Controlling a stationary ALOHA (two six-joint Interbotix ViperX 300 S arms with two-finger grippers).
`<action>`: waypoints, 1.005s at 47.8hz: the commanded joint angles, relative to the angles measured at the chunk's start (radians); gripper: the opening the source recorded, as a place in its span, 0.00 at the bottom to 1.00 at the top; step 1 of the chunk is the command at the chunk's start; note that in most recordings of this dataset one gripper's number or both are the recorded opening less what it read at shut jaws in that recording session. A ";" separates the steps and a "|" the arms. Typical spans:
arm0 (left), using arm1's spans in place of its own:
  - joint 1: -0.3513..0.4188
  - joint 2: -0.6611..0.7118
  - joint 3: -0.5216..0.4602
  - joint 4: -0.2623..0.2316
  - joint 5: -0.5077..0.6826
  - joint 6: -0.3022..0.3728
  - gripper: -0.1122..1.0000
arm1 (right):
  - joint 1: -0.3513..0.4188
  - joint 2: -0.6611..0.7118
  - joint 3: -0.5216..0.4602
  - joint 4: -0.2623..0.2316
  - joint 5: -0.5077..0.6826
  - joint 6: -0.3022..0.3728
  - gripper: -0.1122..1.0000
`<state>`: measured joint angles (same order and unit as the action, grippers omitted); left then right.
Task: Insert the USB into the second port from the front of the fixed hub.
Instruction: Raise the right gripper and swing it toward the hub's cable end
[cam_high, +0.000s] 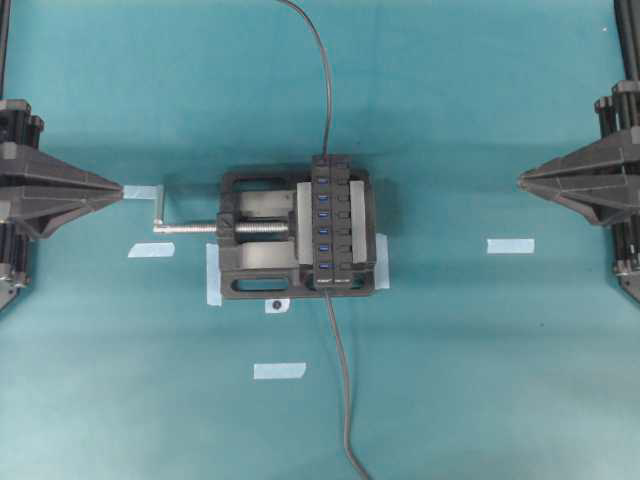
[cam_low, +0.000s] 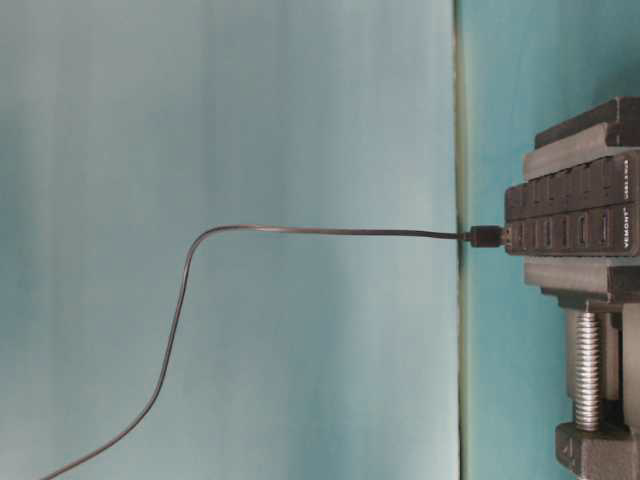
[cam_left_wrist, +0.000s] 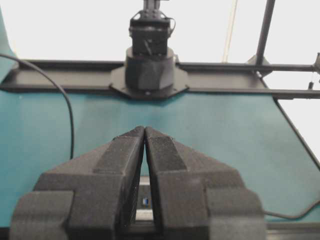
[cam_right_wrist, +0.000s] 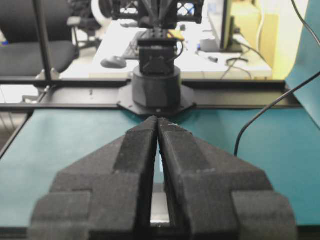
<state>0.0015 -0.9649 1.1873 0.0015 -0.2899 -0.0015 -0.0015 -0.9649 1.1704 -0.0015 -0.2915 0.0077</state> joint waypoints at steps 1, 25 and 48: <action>0.002 0.008 0.008 0.008 -0.008 -0.008 0.22 | -0.002 0.011 0.003 0.003 -0.008 -0.002 0.25; 0.003 0.078 0.009 0.008 0.064 -0.034 0.10 | -0.012 0.028 -0.006 0.008 0.106 0.143 0.12; 0.006 0.160 -0.026 0.008 0.232 -0.069 0.10 | -0.101 0.137 -0.121 0.008 0.425 0.147 0.12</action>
<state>0.0046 -0.8161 1.1904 0.0077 -0.0644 -0.0690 -0.0859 -0.8590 1.0861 0.0046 0.1197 0.1457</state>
